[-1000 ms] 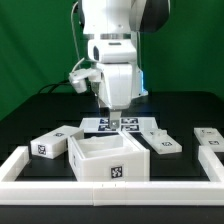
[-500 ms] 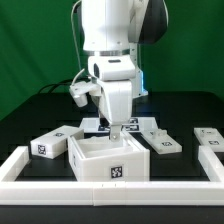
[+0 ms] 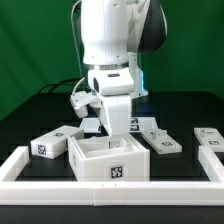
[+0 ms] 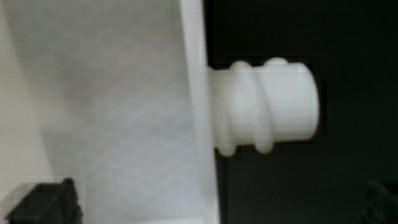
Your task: Assemble cabinet
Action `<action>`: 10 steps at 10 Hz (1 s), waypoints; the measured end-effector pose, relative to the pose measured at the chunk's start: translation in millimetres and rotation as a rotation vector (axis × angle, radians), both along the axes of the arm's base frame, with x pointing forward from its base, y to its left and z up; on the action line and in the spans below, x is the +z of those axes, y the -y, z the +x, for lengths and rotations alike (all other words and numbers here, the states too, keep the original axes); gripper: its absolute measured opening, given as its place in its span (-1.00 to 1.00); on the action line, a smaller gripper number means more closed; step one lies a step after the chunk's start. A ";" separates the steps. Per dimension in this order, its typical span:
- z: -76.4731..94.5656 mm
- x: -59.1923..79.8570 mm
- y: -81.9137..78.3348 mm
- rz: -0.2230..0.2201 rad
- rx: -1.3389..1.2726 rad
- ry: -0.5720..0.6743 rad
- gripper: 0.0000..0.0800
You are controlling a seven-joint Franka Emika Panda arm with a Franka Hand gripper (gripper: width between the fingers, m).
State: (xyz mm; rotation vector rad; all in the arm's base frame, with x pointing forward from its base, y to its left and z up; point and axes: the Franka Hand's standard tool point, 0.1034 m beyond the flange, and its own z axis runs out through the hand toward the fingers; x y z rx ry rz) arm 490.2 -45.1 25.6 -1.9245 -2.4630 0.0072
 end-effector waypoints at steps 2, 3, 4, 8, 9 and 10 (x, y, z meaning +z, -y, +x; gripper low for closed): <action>0.3 -1.7 0.3 0.000 -0.009 -0.008 0.66; 0.0 -1.9 0.4 0.000 -0.010 -0.008 0.66; 0.0 -2.0 0.5 0.000 -0.010 -0.009 0.31; -0.3 -2.1 0.8 0.000 -0.011 -0.009 -0.80; 0.2 -1.9 1.1 0.000 -0.011 -0.007 -0.91; 0.2 -1.9 1.2 0.000 -0.012 -0.007 -0.91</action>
Offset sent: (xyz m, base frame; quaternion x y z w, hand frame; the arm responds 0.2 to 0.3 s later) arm 0.0000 0.0000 0.0000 0.0000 0.0000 0.0000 1.0000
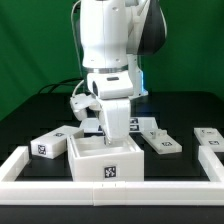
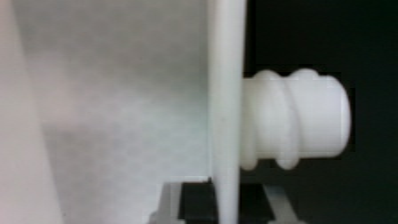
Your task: Assemble cabinet
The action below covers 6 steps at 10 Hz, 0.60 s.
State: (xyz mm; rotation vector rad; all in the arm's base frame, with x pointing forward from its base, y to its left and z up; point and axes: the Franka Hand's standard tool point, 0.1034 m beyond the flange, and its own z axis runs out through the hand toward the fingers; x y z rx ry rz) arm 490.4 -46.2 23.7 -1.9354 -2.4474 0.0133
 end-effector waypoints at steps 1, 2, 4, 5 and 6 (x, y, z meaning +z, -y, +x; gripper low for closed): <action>0.0 0.0 0.0 0.000 0.000 0.000 -0.91; 0.0 0.0 0.0 0.000 0.000 0.000 -0.91; 0.0 0.0 0.0 0.000 0.000 0.000 -0.91; 0.3 0.1 -1.7 0.000 -0.018 0.000 -0.91; 1.5 0.4 -11.3 0.003 -0.072 0.003 -0.91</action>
Offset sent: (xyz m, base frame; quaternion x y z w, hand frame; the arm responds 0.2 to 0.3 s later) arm 0.0000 0.0000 0.0000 0.0000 0.0000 0.0000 1.0000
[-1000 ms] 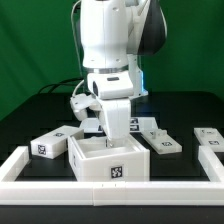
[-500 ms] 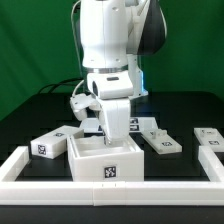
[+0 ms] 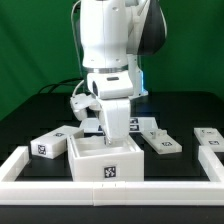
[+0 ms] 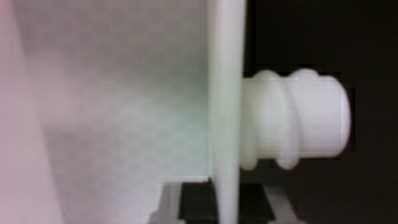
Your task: Assemble cabinet
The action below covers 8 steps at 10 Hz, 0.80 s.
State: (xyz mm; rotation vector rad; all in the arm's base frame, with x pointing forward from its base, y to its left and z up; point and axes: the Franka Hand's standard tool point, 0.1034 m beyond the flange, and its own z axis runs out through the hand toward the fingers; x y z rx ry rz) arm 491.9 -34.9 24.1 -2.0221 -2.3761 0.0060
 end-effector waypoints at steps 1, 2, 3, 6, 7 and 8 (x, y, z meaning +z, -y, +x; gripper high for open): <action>0.4 -0.9 -12.8 0.005 -0.030 -0.001 -0.91; 1.7 -0.9 -23.3 0.010 -0.051 0.001 -0.91; 3.7 -1.0 -35.8 0.015 -0.085 0.004 -0.91; 13.3 -0.4 -65.3 0.031 -0.065 0.014 -0.91; 16.2 0.2 -74.2 0.035 -0.073 0.009 -0.91; 20.9 0.3 -82.3 0.038 -0.068 0.009 -0.91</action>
Offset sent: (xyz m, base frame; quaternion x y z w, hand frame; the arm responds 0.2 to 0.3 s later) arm 0.0136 0.0550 -0.0095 -0.0014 0.0154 0.0375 0.9992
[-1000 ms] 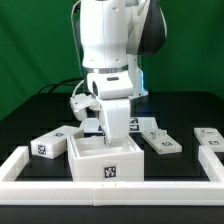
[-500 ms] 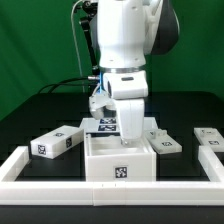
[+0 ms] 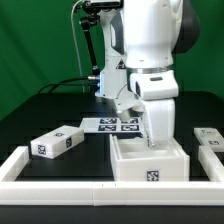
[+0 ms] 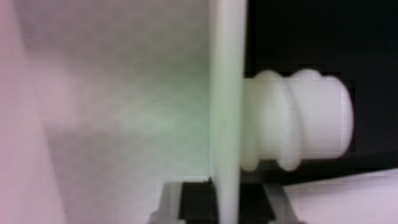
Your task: Assemble cabinet
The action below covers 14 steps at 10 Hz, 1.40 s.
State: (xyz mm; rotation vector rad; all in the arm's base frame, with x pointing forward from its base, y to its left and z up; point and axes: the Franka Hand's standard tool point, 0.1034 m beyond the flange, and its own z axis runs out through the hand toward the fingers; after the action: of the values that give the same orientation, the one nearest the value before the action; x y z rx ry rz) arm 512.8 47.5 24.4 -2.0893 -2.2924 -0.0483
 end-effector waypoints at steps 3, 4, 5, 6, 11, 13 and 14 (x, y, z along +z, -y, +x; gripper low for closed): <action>13.5 -0.5 -15.1 0.003 -0.046 -0.008 -0.91; 16.1 -0.2 -21.9 0.002 -0.078 -0.013 -0.91; 18.2 1.4 -28.3 0.001 -0.113 -0.012 -0.91; 18.8 2.2 -34.9 0.000 -0.142 -0.017 -0.91; 17.2 3.9 -52.0 0.005 -0.140 -0.020 -0.91; 15.8 2.7 -47.9 0.006 -0.135 -0.019 -0.91; 15.8 2.6 -47.5 0.005 -0.136 -0.019 -0.91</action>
Offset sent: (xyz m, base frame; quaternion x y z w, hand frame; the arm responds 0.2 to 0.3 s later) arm 0.0258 0.0286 0.0008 -0.0003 -0.0121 0.0438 0.9990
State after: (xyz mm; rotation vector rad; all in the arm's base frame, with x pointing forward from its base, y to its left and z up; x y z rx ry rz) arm 528.6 95.0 27.0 -2.2300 -2.1335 -0.0379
